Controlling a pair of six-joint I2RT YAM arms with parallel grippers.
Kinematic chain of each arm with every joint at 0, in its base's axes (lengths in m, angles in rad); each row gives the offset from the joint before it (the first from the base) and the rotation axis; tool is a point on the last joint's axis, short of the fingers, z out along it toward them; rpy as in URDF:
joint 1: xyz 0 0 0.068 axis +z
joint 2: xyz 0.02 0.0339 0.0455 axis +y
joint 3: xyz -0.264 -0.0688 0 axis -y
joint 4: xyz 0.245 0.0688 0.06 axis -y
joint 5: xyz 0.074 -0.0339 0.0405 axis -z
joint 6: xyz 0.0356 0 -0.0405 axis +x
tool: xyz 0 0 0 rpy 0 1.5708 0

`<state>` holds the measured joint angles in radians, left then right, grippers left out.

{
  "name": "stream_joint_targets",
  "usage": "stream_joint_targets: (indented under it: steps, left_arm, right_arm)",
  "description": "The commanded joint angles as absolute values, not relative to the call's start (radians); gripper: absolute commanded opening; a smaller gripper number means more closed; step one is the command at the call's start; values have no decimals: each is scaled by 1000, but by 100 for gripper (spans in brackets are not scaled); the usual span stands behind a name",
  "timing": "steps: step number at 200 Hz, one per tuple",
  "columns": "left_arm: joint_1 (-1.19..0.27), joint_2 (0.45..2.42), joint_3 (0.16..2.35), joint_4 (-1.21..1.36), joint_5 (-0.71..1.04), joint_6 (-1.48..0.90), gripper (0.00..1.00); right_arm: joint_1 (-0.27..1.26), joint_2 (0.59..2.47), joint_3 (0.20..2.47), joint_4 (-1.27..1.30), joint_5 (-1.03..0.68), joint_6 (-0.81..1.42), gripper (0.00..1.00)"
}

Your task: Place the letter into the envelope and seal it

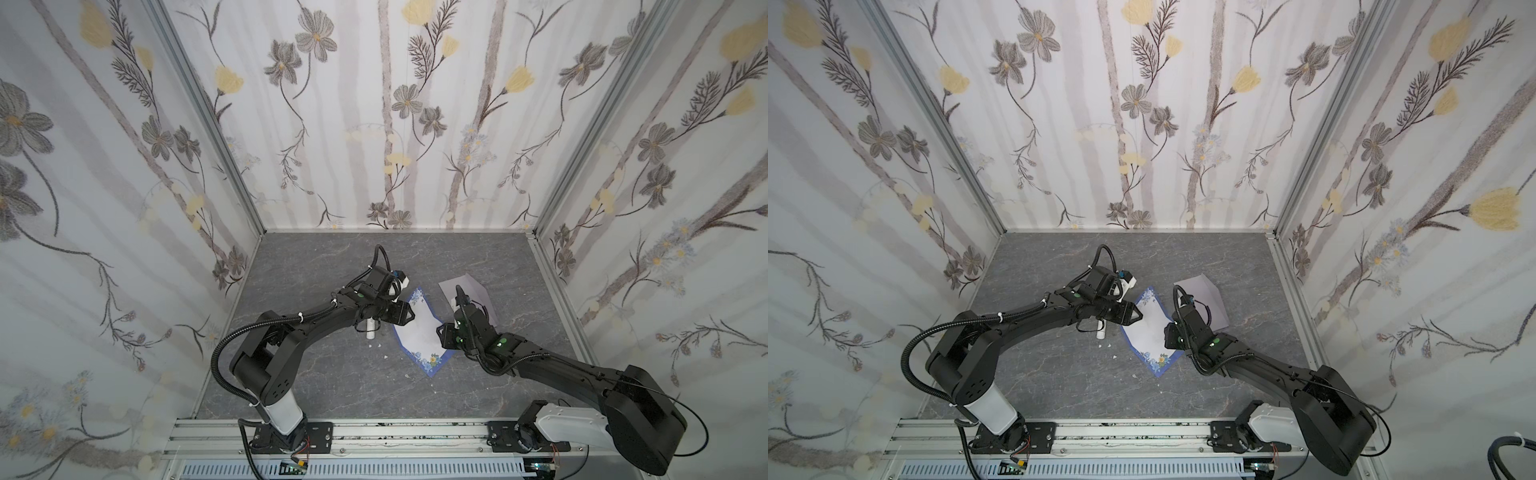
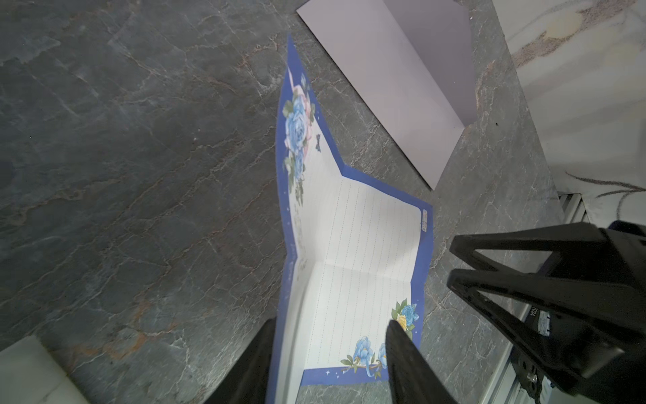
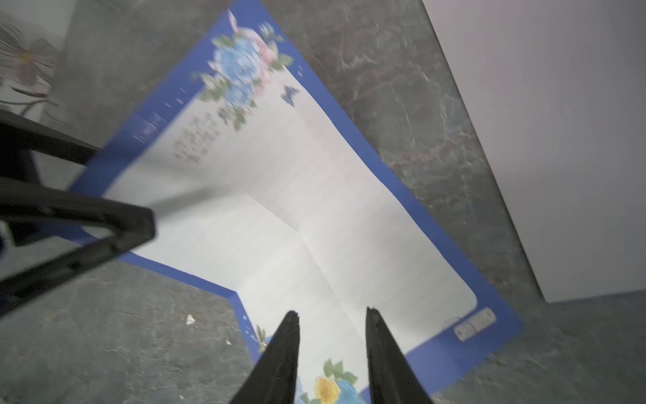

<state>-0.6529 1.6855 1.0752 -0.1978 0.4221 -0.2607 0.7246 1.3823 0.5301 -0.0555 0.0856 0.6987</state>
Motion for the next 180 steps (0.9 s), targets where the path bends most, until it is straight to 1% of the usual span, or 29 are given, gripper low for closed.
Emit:
stream_joint_targets:
  steps: [1, 16, 71, 114, 180]
  left_arm:
    - [-653, 1682, 1080, -196, 402, -241, 51]
    - [-652, 1680, 1081, -196, 400, -238, 51]
    - [-653, 1672, 1095, -196, 391, -233, 50]
    - [-678, 1667, 1100, -196, 368, -227, 49]
    - [-720, 1660, 1094, -196, 337, -239, 49]
  right_arm:
    - [724, 1379, 480, -55, 94, 718, 20]
    - [725, 1389, 457, -31, 82, 725, 14]
    - [735, 1485, 454, 28, 71, 728, 4]
    - [741, 1565, 461, 95, 64, 735, 1]
    - [738, 1674, 528, 157, 40, 715, 0]
